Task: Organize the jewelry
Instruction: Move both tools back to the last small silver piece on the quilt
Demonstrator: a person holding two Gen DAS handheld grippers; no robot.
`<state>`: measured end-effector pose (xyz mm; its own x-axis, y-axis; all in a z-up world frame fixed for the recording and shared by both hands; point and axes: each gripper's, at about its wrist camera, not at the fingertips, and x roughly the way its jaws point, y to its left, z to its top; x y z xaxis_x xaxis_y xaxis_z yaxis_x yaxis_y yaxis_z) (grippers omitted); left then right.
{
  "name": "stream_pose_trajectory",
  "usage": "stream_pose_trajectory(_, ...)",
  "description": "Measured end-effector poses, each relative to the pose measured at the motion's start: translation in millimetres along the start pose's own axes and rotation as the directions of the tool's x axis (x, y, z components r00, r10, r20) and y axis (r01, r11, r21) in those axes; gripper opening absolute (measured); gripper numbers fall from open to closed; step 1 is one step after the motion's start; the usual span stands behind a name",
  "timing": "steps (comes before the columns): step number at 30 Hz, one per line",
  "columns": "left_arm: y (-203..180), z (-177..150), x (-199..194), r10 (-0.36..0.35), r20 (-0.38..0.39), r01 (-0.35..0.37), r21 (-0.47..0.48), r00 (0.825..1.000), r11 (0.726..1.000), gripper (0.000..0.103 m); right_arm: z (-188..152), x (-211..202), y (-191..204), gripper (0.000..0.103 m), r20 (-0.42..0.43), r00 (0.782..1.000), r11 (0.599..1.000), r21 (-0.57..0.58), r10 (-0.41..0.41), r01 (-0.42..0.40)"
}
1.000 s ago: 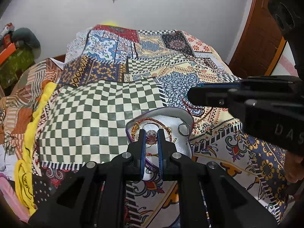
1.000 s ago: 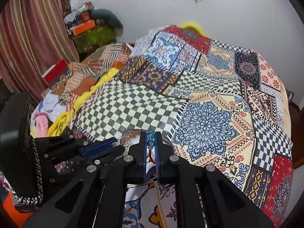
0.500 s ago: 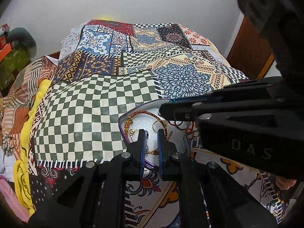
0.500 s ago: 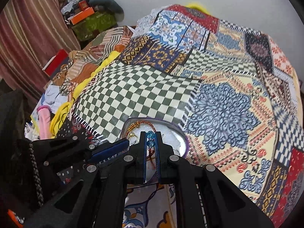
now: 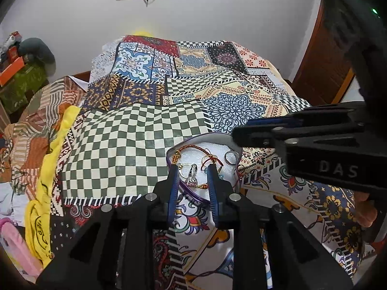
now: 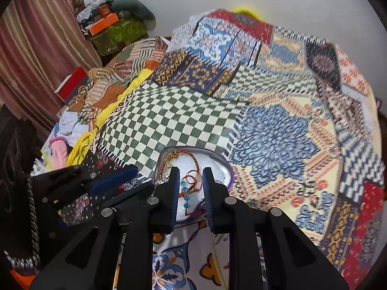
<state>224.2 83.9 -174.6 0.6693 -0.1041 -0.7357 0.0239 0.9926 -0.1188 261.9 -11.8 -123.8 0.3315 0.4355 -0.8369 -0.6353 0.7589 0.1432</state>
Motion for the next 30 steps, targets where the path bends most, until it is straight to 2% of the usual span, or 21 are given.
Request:
stream_pose_trajectory(5,-2.8,-0.4,-18.7,0.009,0.018,-0.009,0.001,1.0,1.0,0.024,-8.1,-25.1,7.0,0.017,0.063,0.996,0.996,-0.048,-0.068,0.071)
stream_pose_trajectory(10,-8.0,-3.3,-40.0,0.014,0.045,-0.015,0.004,0.999,1.0,0.031,-20.3,-48.0,11.3,0.018,0.114,0.988,0.992,-0.066,-0.1,0.108)
stream_pose_trajectory(12,-10.5,-4.0,-48.0,0.014,0.052,-0.015,0.006,0.999,1.0,0.034,-24.9,-55.3,10.5,0.021,0.126,0.988,0.993,-0.057,-0.093,0.101)
stream_pose_trajectory(14,-12.9,-5.4,-55.2,0.015,0.057,-0.015,0.009,0.998,1.0,0.037,-31.1,-64.5,6.6,0.034,0.145,0.985,0.994,-0.042,-0.094,0.101)
stream_pose_trajectory(17,-18.2,-10.0,-64.8,0.013,0.057,-0.014,0.02,0.998,1.0,0.038,-39.9,-75.8,3.0,0.04,0.174,0.978,0.992,-0.028,-0.118,0.125)
stream_pose_trajectory(25,-36.7,-33.2,-60.7,-0.024,-0.015,0.025,0.045,1.0,0.999,0.039,-64.8,-92.8,-19.5,0.04,0.182,0.971,0.988,0.014,-0.157,0.157)
stream_pose_trajectory(30,-54.6,-47.5,-45.3,-0.063,-0.071,0.067,0.064,0.995,0.996,0.039,-86.2,-91.4,-37.0,0.04,0.148,0.971,0.982,0.04,-0.187,0.183)
